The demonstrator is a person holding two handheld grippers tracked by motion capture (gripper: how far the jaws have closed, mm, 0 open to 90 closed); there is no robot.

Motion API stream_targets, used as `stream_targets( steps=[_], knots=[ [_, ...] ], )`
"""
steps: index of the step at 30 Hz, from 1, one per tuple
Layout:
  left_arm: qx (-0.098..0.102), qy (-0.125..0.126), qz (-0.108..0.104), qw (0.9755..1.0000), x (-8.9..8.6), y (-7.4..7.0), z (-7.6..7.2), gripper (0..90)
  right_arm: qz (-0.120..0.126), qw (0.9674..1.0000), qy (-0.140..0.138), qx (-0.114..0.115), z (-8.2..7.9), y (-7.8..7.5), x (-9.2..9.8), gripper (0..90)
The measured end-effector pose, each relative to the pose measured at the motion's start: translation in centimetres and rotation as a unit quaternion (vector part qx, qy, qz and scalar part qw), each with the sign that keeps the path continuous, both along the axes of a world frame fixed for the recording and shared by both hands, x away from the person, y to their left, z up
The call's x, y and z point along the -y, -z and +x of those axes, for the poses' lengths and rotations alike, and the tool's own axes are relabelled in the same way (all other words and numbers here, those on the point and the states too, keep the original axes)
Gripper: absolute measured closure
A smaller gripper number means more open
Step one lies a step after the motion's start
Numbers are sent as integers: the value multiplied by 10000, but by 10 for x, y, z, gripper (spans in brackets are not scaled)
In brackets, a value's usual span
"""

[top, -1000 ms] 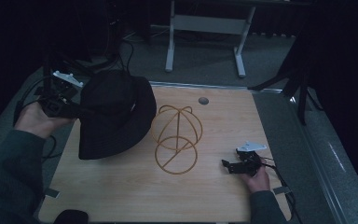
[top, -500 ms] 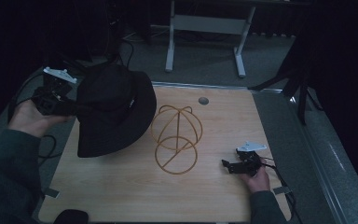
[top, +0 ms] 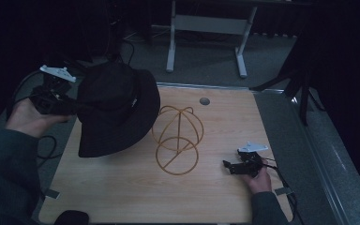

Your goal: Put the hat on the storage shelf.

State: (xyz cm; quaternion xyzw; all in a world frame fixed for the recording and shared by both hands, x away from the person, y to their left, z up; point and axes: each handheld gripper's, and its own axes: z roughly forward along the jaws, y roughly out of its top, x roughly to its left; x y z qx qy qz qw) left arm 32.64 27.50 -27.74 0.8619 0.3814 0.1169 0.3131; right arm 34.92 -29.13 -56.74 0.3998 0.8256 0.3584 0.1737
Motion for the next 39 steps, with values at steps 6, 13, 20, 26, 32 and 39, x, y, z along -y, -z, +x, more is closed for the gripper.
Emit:
stream_targets(
  steps=[6, 13, 20, 26, 32, 39],
  knots=[
    [38, 35, 15, 10000, 2, -5, -3, 854, 6, 10000, 3, -2, 0, 0, 0, 144],
    [79, 169, -7, 9998, 6, -11, -5, 854, 9, 10000, 4, -1, 0, 0, 0, 144],
    [119, 299, -25, 9995, 11, -17, -6, 854, 1, 10000, -1, 0, 0, 0, 0, 144],
    [135, 362, -21, 9993, 14, -20, -6, 854, 2, 10000, 1, -1, 0, 0, 0, 144],
    [163, 459, -84, 9988, 16, -24, -8, 854, 3, 10000, 1, 0, 0, 0, 0, 144],
    [189, 616, -144, 9978, 23, -29, -8, 854, 7, 10000, 2, -2, 0, 0, 0, 144]
  ],
)
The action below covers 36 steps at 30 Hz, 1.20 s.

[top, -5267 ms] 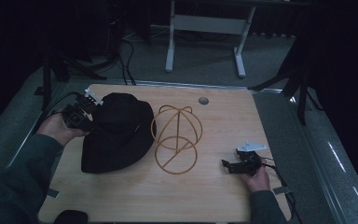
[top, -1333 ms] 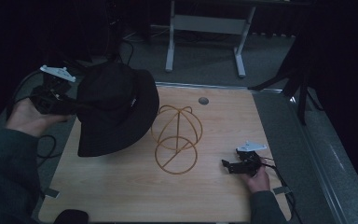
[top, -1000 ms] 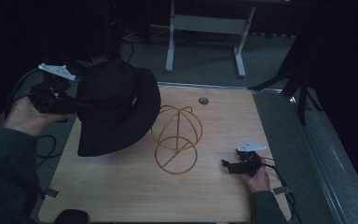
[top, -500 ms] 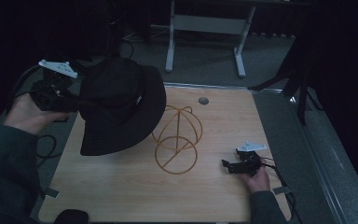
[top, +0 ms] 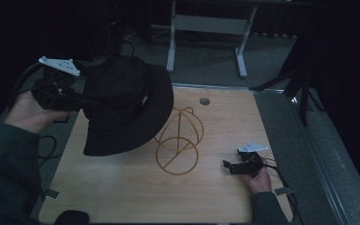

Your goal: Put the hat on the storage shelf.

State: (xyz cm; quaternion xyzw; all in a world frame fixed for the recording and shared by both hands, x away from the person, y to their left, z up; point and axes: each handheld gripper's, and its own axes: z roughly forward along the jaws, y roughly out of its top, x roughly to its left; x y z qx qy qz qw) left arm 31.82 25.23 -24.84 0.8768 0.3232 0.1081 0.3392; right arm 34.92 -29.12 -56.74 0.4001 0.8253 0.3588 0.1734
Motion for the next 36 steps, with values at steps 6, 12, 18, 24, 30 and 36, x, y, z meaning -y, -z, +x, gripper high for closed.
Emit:
stream_targets(
  steps=[6, 12, 18, 24, 30, 36],
  knots=[
    [8, 158, -19, 9999, 7, -4, 0, 854, -2, 10000, 1, 0, 0, 0, 0, 144],
    [24, 291, 12, 9996, 16, -7, 1, 853, 4, 10000, 5, -1, 0, 0, 0, 144],
    [-3, 418, 87, 9991, 27, -8, 3, 853, -3, 10000, -1, 1, 0, 0, 0, 144],
    [-32, 566, 184, 9982, 40, -9, 7, 853, -11, 10000, -8, 4, 0, 0, 0, 144],
    [-46, 734, 219, 9970, 55, -10, 11, 853, -6, 10000, -5, 2, 0, 0, 0, 144],
    [-70, 886, 192, 9959, 71, -7, 14, 853, -10, 10000, -8, 3, 0, 0, 0, 144]
  ],
)
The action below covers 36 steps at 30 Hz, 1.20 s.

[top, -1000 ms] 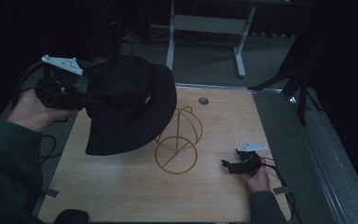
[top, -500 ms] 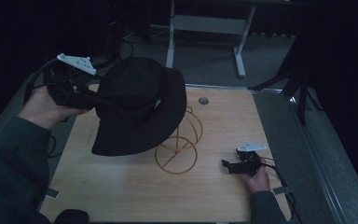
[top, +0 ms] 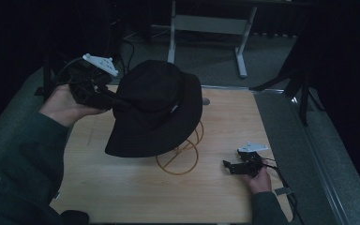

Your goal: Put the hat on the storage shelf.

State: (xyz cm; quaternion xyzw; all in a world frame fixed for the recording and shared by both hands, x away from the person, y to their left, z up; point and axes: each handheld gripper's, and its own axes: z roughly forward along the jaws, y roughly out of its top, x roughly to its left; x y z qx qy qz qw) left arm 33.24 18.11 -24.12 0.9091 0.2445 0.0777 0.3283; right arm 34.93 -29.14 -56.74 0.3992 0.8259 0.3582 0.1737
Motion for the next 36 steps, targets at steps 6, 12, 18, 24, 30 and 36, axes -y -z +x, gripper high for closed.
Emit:
stream_targets(
  steps=[6, 12, 18, 24, 30, 36],
  knots=[
    [-80, 139, 117, 9998, 17, 5, 5, 852, 2, 10000, 4, -5, 0, 0, 0, 144],
    [-148, 248, 261, 9992, 32, 12, 9, 852, 3, 10000, 5, -7, 0, 0, 0, 143],
    [-233, 389, 378, 9983, 45, 19, 12, 852, 3, 10000, 6, -5, 0, 0, 0, 143],
    [-287, 493, 489, 9972, 55, 25, 14, 850, 6, 10000, 9, -4, 0, 0, 0, 144],
    [-293, 513, 582, 9966, 62, 31, 15, 848, 13, 10000, 13, -8, 0, 0, 0, 144],
    [-313, 475, 703, 9959, 70, 39, 17, 839, 15, 10000, 16, -6, 0, 0, 0, 144]
  ],
)
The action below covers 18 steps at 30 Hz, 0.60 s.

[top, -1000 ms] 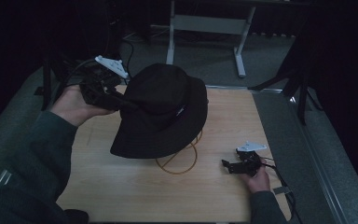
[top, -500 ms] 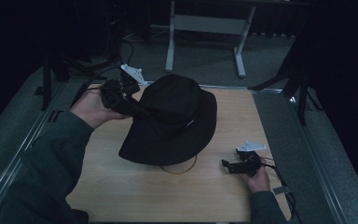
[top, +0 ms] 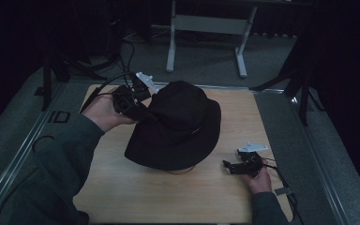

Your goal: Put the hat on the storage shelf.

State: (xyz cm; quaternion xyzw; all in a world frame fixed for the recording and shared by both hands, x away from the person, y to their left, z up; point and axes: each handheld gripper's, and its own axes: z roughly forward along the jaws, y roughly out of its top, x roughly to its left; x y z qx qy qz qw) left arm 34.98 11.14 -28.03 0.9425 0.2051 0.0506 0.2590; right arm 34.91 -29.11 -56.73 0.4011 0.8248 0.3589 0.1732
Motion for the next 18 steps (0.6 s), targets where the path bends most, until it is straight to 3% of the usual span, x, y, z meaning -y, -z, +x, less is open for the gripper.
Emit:
stream_targets(
  steps=[11, 18],
  knots=[
    [-83, -32, 199, 9998, 8, 18, 2, 796, -6, 10000, -13, 12, 0, 0, 0, 143],
    [-170, -16, 204, 9996, 10, 24, 1, 604, -1, 10000, -6, -1, 0, 0, 0, 144]
  ],
)
